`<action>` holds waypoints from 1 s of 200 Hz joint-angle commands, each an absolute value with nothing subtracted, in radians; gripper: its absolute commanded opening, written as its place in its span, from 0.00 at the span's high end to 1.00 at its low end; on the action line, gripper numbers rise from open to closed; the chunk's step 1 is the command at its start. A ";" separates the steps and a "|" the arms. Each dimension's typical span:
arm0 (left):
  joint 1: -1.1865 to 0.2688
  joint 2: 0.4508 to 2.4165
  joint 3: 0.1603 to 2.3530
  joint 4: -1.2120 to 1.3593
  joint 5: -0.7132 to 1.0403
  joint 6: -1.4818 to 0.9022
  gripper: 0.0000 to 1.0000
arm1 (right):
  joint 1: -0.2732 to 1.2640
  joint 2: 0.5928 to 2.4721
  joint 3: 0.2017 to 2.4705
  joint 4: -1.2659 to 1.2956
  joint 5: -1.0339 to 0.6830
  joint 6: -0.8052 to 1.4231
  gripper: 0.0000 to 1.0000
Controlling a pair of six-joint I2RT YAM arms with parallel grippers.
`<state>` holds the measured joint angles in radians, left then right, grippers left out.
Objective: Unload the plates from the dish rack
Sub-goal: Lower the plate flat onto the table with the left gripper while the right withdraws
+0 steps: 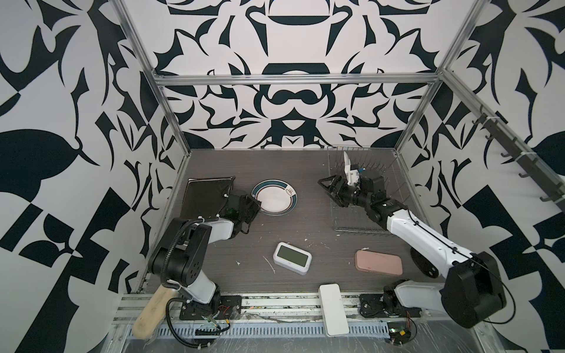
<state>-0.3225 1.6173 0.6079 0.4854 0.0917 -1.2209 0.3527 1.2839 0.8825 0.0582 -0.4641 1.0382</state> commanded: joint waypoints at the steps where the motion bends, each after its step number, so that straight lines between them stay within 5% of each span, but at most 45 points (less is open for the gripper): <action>1: -0.319 1.636 0.643 0.590 0.079 -1.258 1.00 | 0.345 1.265 0.925 0.043 -0.464 0.994 0.24; 200: -0.311 1.680 0.655 0.539 0.035 -1.224 1.00 | 0.307 1.203 0.913 -0.052 -0.454 0.959 0.24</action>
<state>-0.3187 1.6642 0.6239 0.5110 0.0433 -1.2266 0.3130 1.2293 0.8837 -0.0570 -0.4633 0.9833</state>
